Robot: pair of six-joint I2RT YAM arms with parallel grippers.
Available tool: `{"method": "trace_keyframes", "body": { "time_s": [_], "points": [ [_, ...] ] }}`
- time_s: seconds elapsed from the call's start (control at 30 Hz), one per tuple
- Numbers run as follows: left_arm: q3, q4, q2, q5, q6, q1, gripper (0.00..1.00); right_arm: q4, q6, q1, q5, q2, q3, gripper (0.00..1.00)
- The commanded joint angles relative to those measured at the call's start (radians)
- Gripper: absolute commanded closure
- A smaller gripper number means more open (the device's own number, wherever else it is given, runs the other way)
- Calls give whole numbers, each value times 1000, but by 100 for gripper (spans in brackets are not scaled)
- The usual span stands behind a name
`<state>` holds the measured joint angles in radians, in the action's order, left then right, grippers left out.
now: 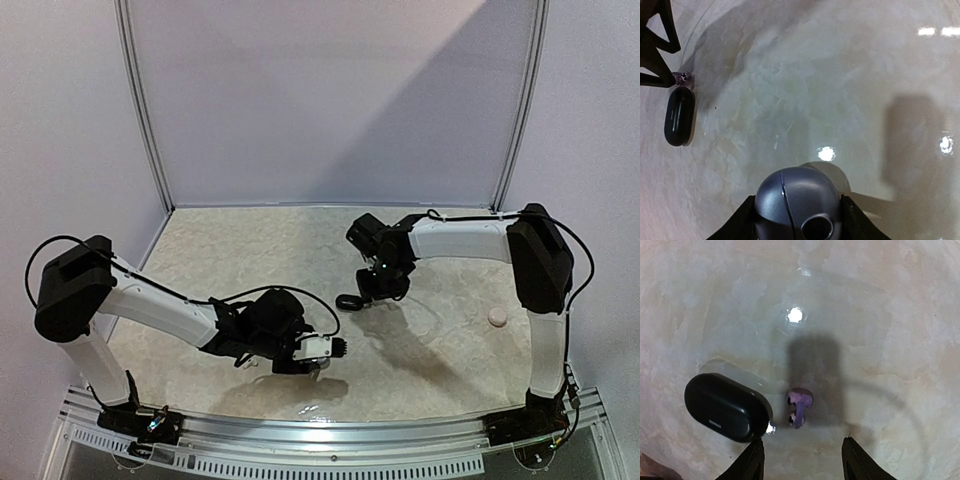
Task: Insert the wireless bluetooth earbuds into the charging case
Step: Place the left earbud at the center of the board, then pass from the right arm to the left
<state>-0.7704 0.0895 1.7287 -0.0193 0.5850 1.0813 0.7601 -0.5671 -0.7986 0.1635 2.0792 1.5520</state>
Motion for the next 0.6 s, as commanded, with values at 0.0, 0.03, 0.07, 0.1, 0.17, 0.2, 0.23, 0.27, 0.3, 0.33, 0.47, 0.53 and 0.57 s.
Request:
{"method": "trace_keyframes", "body": {
  "time_s": [0.0,0.03,0.07,0.1,0.17,0.2,0.23,0.27,0.3,0.33,0.47,0.53,0.57],
  "points": [
    [54,133,-13,78,96,-15,77,-6,30,-7,16,-166,-65,43],
    [70,169,-30,91,125,-15,77,-19,42,-8,11,-215,-88,38],
    [88,210,-47,103,155,-15,77,-34,65,-8,0,-246,-110,32],
    [102,247,-72,116,187,-15,77,-54,80,-8,-15,-289,-138,27],
    [115,300,-116,135,232,-15,77,-113,118,-8,-84,-377,-192,22],
    [113,312,-139,137,248,-17,77,-162,148,-8,-138,-412,-224,21],
    [110,323,-167,131,265,-18,77,-222,166,-9,-280,-456,-263,19],
    [107,330,-193,115,277,-20,77,-293,188,-8,-384,-505,-298,16],
    [100,335,-220,95,286,-21,77,-377,204,-9,-472,-527,-332,14],
    [94,333,-244,79,290,-24,77,-430,204,-11,-537,-548,-357,13],
    [36,272,-314,31,258,-28,76,-522,194,-40,-597,-550,-378,15],
    [30,258,-339,27,248,-29,76,-550,201,-63,-623,-535,-369,16],
    [28,253,-349,27,245,-30,76,-557,206,-71,-634,-527,-363,17]
  ]
}}
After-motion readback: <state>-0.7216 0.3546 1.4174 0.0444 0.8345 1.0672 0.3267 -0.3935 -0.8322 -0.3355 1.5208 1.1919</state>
